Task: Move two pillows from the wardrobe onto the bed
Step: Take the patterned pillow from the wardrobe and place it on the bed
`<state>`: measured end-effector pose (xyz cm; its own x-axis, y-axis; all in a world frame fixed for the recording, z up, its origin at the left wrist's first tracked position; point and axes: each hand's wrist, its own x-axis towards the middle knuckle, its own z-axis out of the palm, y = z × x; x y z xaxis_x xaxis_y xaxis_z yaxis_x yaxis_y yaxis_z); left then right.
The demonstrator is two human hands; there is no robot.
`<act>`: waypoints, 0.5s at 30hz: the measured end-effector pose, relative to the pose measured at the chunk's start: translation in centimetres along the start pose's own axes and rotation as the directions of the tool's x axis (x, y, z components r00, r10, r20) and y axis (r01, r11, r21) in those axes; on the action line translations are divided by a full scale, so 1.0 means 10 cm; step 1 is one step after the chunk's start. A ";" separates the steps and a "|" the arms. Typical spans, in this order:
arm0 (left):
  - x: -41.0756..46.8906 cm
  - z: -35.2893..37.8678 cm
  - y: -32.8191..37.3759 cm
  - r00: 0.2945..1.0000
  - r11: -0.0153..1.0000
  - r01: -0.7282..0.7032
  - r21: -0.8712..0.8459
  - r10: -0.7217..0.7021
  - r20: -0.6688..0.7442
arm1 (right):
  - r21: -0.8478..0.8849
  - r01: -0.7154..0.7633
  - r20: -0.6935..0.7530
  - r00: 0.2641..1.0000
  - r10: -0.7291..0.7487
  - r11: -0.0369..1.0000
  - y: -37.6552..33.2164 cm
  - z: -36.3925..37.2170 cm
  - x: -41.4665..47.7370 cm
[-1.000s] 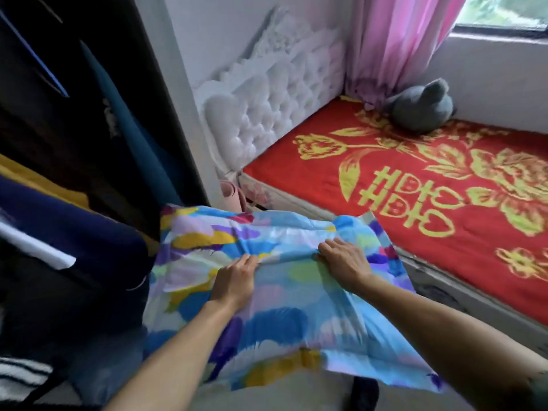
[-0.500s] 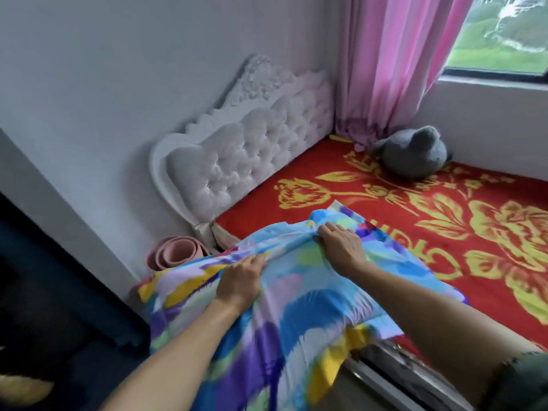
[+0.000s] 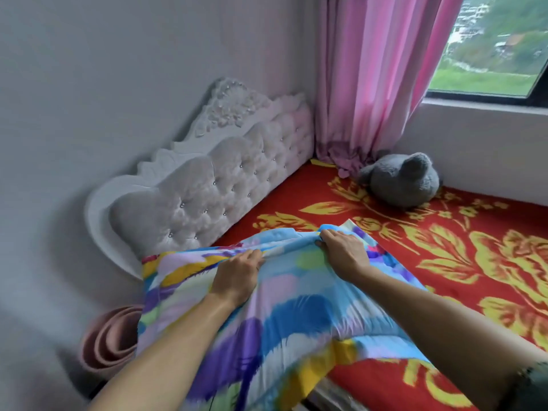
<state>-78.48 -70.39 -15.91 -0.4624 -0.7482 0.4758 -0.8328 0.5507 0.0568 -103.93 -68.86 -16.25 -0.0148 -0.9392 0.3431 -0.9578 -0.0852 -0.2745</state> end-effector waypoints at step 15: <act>2.56 1.02 -1.42 0.982 0.978 -0.173 -0.116 0.179 0.052 | -0.106 -0.149 0.008 0.989 0.151 0.983 0.39 0.58 2.67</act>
<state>-81.60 -101.17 -13.50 -0.6195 -0.6554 0.4321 -0.6993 0.7108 0.0755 -106.39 -96.21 -13.35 -0.1565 -0.9440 0.2905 -0.9698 0.0912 -0.2261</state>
